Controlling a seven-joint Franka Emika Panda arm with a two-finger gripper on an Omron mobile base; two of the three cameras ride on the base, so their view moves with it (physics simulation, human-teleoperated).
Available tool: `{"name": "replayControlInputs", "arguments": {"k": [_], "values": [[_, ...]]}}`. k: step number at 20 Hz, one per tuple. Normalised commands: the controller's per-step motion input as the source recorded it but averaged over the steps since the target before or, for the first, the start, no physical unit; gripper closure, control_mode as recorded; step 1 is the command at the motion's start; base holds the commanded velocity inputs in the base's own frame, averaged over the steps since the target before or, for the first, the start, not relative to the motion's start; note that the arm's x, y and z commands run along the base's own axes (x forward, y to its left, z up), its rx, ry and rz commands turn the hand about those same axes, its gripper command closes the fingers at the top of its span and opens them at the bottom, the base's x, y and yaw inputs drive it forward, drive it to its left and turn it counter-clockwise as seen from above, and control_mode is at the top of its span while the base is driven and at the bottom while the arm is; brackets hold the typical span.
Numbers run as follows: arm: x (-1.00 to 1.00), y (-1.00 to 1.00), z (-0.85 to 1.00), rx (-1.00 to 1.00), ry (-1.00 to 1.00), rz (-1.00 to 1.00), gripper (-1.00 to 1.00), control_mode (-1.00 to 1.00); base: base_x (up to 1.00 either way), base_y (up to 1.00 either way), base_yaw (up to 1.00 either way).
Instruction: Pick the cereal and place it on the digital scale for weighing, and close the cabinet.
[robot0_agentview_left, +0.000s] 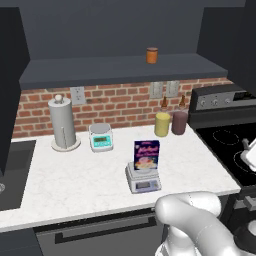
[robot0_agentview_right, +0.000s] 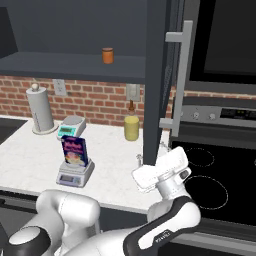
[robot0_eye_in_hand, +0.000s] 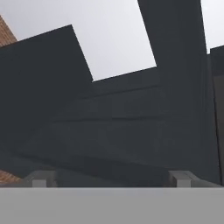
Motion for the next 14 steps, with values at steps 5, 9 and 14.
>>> {"name": "replayControlInputs", "arguments": {"k": [5,9,14], "values": [[0.0,-0.39,-0.03,0.0,0.1,0.0,-1.0,-1.0,0.0,0.0,0.0],[0.11,-0.79,0.0,0.06,0.01,0.0,-1.0,-1.0,0.0,0.0,0.0],[0.04,-0.82,0.0,0.06,0.01,0.0,-1.0,-1.0,0.0,0.0,0.0]]}}
